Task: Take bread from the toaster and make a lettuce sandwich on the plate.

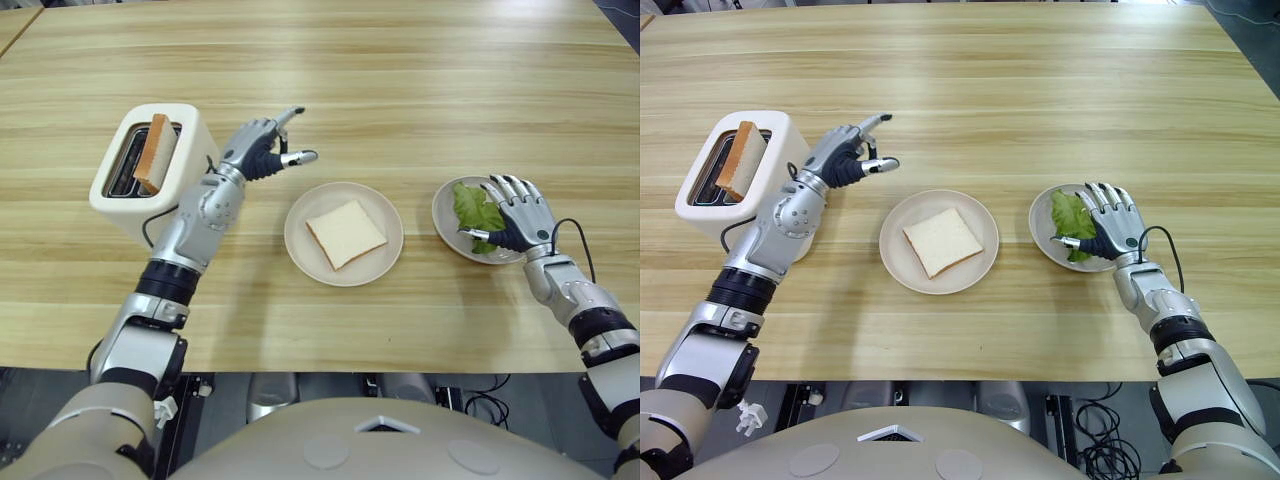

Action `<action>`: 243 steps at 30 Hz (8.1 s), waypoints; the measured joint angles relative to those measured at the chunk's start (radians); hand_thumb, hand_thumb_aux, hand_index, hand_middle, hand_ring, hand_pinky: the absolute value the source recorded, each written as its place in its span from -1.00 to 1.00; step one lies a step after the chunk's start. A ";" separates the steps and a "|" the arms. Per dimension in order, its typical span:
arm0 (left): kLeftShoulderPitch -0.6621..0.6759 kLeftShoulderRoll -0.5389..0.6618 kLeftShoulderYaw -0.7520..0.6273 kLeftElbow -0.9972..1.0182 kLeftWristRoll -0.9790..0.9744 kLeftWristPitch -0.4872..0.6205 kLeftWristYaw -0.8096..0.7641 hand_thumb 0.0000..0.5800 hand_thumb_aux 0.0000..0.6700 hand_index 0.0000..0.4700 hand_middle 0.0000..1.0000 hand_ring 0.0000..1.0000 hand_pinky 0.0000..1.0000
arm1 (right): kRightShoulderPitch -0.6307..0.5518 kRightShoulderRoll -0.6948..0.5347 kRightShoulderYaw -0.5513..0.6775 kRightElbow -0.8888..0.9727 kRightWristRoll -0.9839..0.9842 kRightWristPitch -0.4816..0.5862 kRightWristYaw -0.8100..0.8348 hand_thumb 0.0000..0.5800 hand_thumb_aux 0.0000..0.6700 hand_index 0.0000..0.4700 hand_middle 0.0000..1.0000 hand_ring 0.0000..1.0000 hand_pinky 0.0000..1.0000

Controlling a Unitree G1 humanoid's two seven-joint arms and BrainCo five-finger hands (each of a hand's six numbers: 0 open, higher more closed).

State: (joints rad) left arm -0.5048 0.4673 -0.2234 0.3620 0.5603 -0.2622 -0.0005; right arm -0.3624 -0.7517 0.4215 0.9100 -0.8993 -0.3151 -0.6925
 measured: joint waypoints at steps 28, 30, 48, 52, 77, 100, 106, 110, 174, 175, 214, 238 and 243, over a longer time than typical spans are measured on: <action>0.078 -0.011 0.034 -0.029 -0.022 -0.014 0.037 -1.00 -1.00 -1.00 1.00 1.00 1.00 | -0.021 -0.009 -0.007 -0.056 0.030 -0.038 -0.061 1.00 1.00 0.96 1.00 1.00 1.00; 0.094 -0.011 0.036 -0.029 -0.024 -0.015 0.042 -1.00 -1.00 -1.00 1.00 1.00 1.00 | -0.021 -0.010 -0.016 -0.072 0.042 -0.054 -0.070 1.00 1.00 0.96 1.00 1.00 1.00; 0.252 -0.012 0.128 -0.198 -0.089 -0.015 0.078 -1.00 -1.00 -1.00 1.00 1.00 1.00 | -0.126 0.098 -0.021 -0.393 0.025 -0.171 -0.048 1.00 1.00 0.96 1.00 1.00 1.00; 0.285 -0.011 0.165 -0.345 -0.100 0.019 0.063 -1.00 -1.00 -1.00 1.00 1.00 1.00 | -0.195 0.174 0.041 -0.351 -0.012 -0.217 -0.015 1.00 1.00 0.96 1.00 1.00 1.00; 0.431 0.101 0.579 -0.626 -0.140 0.151 0.003 -1.00 -1.00 -1.00 -1.00 -1.00 -1.00 | -0.223 0.309 0.287 -0.089 -0.138 -0.321 0.077 0.04 -0.39 -0.40 1.00 1.00 1.00; 0.604 0.105 0.544 -0.493 -0.054 0.220 0.033 -1.00 -1.00 -1.00 -1.00 -1.00 -1.00 | -0.228 0.204 0.119 -0.295 -0.051 -0.262 0.112 -1.00 -1.00 -1.00 -0.40 -0.40 -0.40; 0.615 0.100 0.485 -0.455 -0.003 0.256 0.050 -1.00 -1.00 -1.00 -1.00 -1.00 -1.00 | -0.230 0.194 0.067 -0.336 -0.017 -0.254 0.124 -1.00 -1.00 -1.00 -0.40 -0.40 -0.40; 0.590 0.106 0.457 -0.413 0.026 0.271 0.073 -1.00 -1.00 -1.00 -1.00 -1.00 -1.00 | -0.227 0.203 0.063 -0.338 -0.013 -0.256 0.130 -1.00 -1.00 -1.00 -0.57 -0.57 -0.57; 0.251 -0.011 0.254 -0.573 -0.385 0.174 -0.128 1.00 1.00 0.96 1.00 1.00 1.00 | -0.096 0.178 -0.049 -0.375 0.083 -0.315 0.084 -1.00 -1.00 -1.00 -1.00 -1.00 -1.00; 0.241 -0.017 0.227 -0.547 -0.424 0.175 -0.181 1.00 1.00 0.96 1.00 1.00 1.00 | -0.081 0.164 -0.053 -0.390 0.081 -0.328 0.077 -1.00 -1.00 -1.00 -1.00 -1.00 -1.00; 0.286 -0.279 0.070 -0.280 -0.554 0.464 -0.331 1.00 1.00 0.96 1.00 1.00 1.00 | 0.058 0.129 -0.123 -0.460 0.070 -0.368 0.090 -1.00 -1.00 -1.00 -1.00 -1.00 -1.00; 0.237 -0.295 0.041 -0.095 -0.492 0.351 -0.291 1.00 1.00 0.96 1.00 1.00 1.00 | 0.058 0.140 -0.115 -0.459 0.050 -0.380 0.107 -1.00 -1.00 -1.00 -1.00 -1.00 -1.00; 0.233 -0.295 0.041 -0.059 -0.491 0.338 -0.283 1.00 1.00 0.96 1.00 1.00 1.00 | 0.059 0.140 -0.079 -0.459 0.038 -0.417 0.122 -1.00 -1.00 -1.00 -1.00 -1.00 -1.00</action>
State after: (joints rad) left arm -0.2721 0.1720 -0.1825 0.3026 0.0694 0.0754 -0.2831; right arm -0.3038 -0.6121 0.3421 0.4514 -0.8617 -0.7316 -0.5704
